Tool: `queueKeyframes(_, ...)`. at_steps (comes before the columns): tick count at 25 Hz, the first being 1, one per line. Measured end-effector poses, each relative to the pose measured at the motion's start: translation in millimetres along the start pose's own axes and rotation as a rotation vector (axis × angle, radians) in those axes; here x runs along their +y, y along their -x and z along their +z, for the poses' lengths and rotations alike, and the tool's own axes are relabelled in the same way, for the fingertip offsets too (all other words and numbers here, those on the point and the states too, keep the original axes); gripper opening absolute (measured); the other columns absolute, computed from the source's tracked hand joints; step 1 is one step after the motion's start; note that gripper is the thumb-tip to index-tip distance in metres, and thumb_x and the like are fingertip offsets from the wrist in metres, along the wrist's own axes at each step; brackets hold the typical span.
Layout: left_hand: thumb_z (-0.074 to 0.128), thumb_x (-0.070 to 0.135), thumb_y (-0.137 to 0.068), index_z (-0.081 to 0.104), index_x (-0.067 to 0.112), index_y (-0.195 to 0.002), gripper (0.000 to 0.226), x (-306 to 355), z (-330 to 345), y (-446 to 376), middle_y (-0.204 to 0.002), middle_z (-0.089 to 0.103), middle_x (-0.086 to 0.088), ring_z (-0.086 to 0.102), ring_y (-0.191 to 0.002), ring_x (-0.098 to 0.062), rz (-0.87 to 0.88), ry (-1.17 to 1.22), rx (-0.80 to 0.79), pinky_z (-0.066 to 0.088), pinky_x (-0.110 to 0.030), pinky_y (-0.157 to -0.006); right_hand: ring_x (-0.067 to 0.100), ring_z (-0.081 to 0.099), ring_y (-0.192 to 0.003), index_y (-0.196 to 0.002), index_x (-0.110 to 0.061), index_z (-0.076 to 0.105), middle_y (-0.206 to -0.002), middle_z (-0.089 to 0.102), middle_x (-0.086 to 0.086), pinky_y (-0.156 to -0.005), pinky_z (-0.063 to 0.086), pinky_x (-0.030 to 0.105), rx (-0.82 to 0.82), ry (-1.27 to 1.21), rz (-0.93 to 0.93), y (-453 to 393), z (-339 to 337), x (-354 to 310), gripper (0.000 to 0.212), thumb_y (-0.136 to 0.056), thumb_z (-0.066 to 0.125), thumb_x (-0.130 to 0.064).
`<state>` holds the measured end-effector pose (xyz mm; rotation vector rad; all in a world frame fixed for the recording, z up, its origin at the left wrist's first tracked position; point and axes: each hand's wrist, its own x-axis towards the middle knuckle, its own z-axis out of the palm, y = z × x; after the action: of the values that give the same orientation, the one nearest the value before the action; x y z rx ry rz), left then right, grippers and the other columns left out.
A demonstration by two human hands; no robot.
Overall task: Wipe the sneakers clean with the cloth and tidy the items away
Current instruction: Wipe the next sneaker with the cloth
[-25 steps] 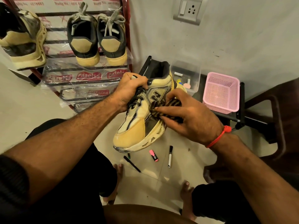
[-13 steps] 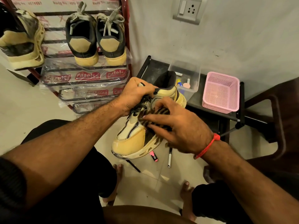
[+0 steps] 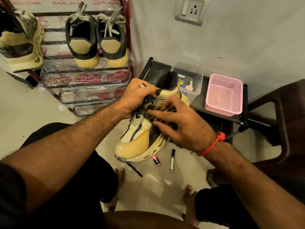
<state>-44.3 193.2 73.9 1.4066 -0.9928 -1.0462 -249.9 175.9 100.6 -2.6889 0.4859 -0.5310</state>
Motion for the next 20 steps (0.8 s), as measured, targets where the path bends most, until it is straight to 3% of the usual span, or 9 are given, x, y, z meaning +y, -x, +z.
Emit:
queueKeyframes(3,0.068,0.025,-0.056,0.058,-0.032,-0.091,0.067,2.5,-3.3,0.7,-0.088,0.055,-0.054,0.05,-0.076,-0.037,0.017,0.032,-0.02,0.043,-0.042,-0.07,0.015,0.054,-0.098,-0.13,-0.024,0.064,-0.119,0.052,0.008,-0.068,0.057,0.034,-0.081,-0.078,-0.188,7.4,6.9,-16.1,0.038,-0.096,0.056,-0.038)
queueKeyframes(5,0.067,0.023,-0.056,0.057,-0.033,-0.092,0.067,2.0,-3.8,1.4,-0.086,0.056,-0.048,0.049,-0.078,-0.039,0.014,0.061,-0.049,0.04,-0.045,-0.072,0.018,0.055,-0.098,-0.128,-0.022,0.066,-0.119,0.053,0.011,-0.07,0.057,0.034,-0.046,-0.025,-0.174,2.7,-1.1,0.2,0.037,-0.095,0.058,-0.035)
queueKeyframes(9,0.067,0.021,-0.056,0.058,-0.032,-0.098,0.068,3.2,-4.3,1.5,-0.094,0.057,-0.037,0.053,-0.075,-0.038,0.028,0.139,-0.049,0.047,-0.034,-0.068,0.02,0.053,-0.101,-0.125,-0.017,0.067,-0.117,0.052,0.013,-0.083,0.057,0.038,0.233,0.034,0.19,-0.5,-15.7,52.1,0.033,-0.093,0.064,-0.026)
queueKeyframes(12,0.066,0.019,-0.054,0.066,-0.022,-0.089,0.054,7.0,-4.2,2.7,-0.093,0.059,-0.029,0.06,-0.067,-0.027,0.034,0.182,-0.043,0.053,-0.028,-0.063,0.014,0.047,-0.101,-0.126,-0.017,0.066,-0.113,0.051,0.01,-0.091,0.053,0.036,0.304,-0.027,0.481,0.1,-20.1,70.9,0.034,-0.093,0.066,-0.022)
queueKeyframes(15,0.061,0.01,-0.058,0.075,-0.003,-0.075,0.025,10.6,-6.4,3.2,-0.074,0.067,-0.017,0.062,-0.065,-0.022,0.03,0.24,-0.085,0.054,-0.026,-0.062,0.014,0.05,-0.101,-0.126,-0.015,0.066,-0.112,0.051,0.009,-0.088,0.054,0.03,0.3,-0.086,0.311,1.8,-8.7,42.9,0.034,-0.093,0.064,-0.025)
queueKeyframes(17,0.056,0.004,-0.061,0.075,-0.003,-0.076,0.026,10.3,-8.4,3.3,-0.07,0.067,-0.016,0.062,-0.064,-0.023,0.014,0.267,-0.081,0.054,-0.027,-0.062,0.016,0.053,-0.103,-0.126,-0.015,0.066,-0.116,0.053,0.01,-0.083,0.056,0.029,0.23,-0.111,0.106,3.7,1.9,14.1,0.036,-0.093,0.061,-0.029)
queueKeyframes(20,0.051,0.001,-0.063,0.076,-0.006,-0.085,0.034,9.5,-7.8,3.9,-0.085,0.067,-0.028,0.064,-0.07,-0.029,0.007,0.247,-0.091,0.054,-0.03,-0.065,0.021,0.057,-0.101,-0.124,-0.018,0.068,-0.117,0.056,0.011,-0.074,0.058,0.034,0.122,-0.029,-0.11,3.6,4.6,1.5,0.033,-0.093,0.061,-0.03)
